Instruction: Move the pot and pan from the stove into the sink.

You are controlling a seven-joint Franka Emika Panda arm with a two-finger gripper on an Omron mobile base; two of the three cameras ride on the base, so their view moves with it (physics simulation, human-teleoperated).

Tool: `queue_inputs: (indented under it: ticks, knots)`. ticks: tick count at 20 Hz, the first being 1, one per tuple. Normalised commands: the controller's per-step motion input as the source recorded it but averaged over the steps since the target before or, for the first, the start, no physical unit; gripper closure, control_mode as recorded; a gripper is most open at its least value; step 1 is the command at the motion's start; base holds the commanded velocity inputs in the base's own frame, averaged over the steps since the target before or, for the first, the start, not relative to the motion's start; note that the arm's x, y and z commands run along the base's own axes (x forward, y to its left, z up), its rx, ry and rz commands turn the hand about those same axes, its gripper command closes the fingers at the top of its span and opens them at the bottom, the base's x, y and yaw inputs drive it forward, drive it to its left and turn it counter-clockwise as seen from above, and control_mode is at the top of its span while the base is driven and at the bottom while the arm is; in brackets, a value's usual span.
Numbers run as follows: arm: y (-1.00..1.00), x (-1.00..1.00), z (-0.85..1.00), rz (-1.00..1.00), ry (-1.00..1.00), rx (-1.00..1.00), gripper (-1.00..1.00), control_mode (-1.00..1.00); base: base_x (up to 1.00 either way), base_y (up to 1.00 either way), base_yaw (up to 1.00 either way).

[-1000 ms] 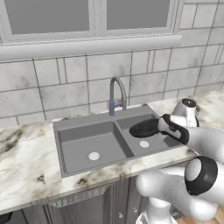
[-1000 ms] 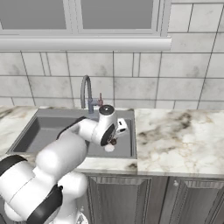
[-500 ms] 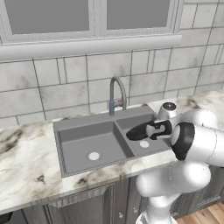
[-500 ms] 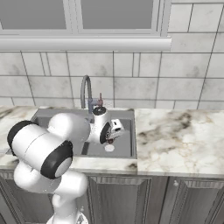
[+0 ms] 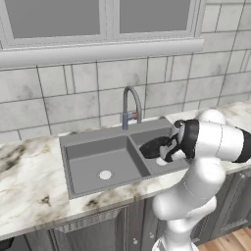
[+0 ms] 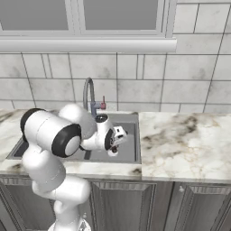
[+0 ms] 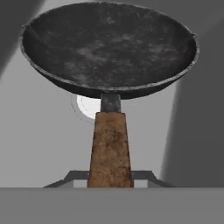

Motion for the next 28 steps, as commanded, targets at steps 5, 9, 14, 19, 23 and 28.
queue_inputs:
  ticks: [5, 9, 14, 19, 23, 28]
  knots:
    - [0.00, 0.23, -0.31, 0.00, 0.00, -0.02, 1.00, -1.00, 0.00, 0.00, 0.00]
    - [0.00, 0.09, 0.10, -0.02, 0.04, 0.00, -1.00, -1.00, 0.00, 0.00, 0.00]
    - [0.03, 0.15, 0.75, -0.05, 0.08, 0.00, -1.00, -1.00, 0.00, 0.00, 0.00]
    - [0.04, 0.12, 0.92, -0.03, 0.17, 0.00, -1.00, -1.00, 0.00, 0.00, 0.00]
    - [0.02, 0.10, 0.95, -0.02, 0.21, 0.00, -1.00, -1.00, 0.00, 0.00, 0.00]
    - [0.00, 0.01, 0.92, -0.02, 0.25, 0.00, -1.00, -1.00, 0.00, 0.00, 0.00]
